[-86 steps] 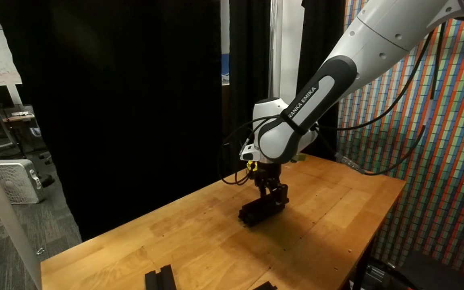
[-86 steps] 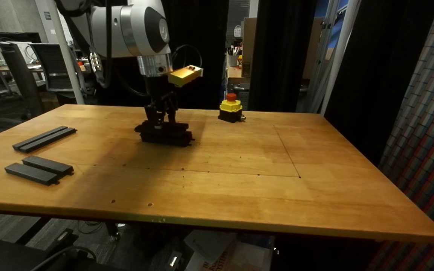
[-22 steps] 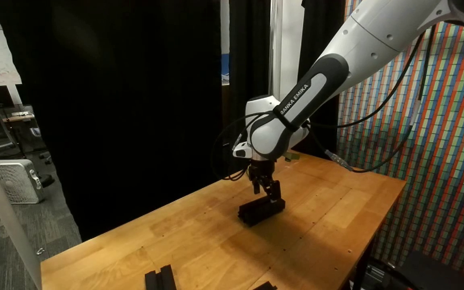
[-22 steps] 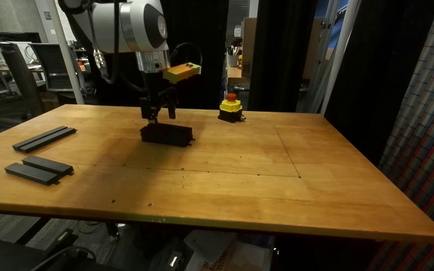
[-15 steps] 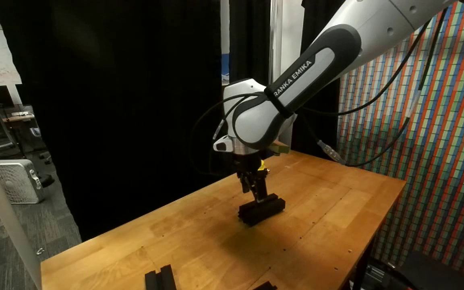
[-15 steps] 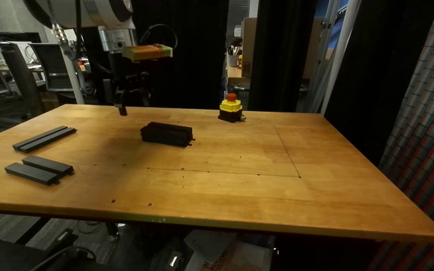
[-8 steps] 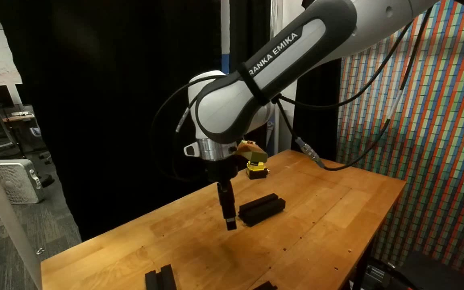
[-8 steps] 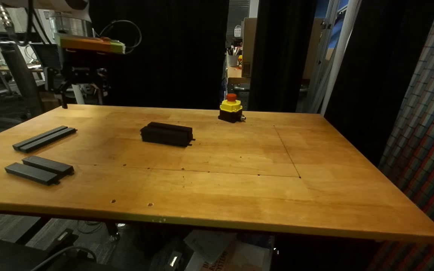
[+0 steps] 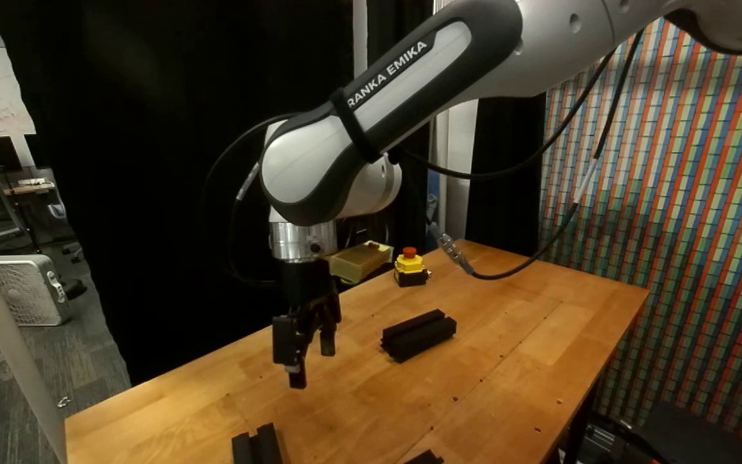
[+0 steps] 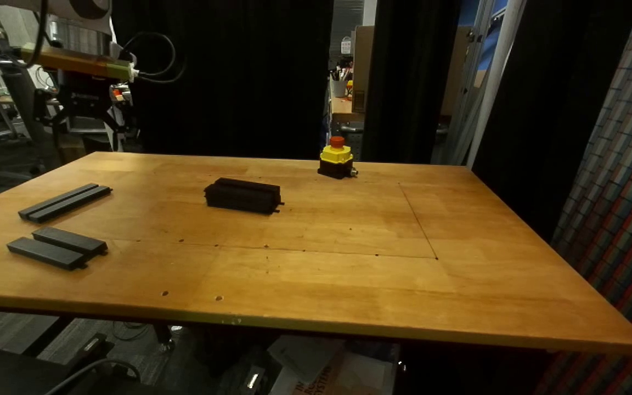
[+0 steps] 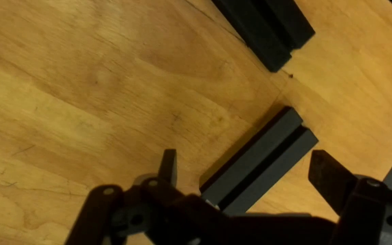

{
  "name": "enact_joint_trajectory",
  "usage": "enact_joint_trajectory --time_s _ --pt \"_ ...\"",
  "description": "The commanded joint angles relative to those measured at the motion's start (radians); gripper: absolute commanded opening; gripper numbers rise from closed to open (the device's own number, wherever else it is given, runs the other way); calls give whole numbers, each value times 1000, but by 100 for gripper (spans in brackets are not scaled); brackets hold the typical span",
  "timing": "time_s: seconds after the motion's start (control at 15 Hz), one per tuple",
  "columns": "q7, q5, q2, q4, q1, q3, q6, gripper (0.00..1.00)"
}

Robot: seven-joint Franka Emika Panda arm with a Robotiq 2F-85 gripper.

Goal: Stack the black pieces together

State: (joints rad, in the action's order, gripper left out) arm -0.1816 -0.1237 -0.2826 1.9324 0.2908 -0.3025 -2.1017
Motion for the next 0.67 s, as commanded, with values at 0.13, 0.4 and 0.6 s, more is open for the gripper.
enact_joint_trajectory --time_s 0.13,0.4,0.6 --pt "331 -12 -150 -147 85 8 -134 100" --pt "616 25 -217 -196 189 41 -249 100" --pt "819 77 -248 -213 274 98 -330 100"
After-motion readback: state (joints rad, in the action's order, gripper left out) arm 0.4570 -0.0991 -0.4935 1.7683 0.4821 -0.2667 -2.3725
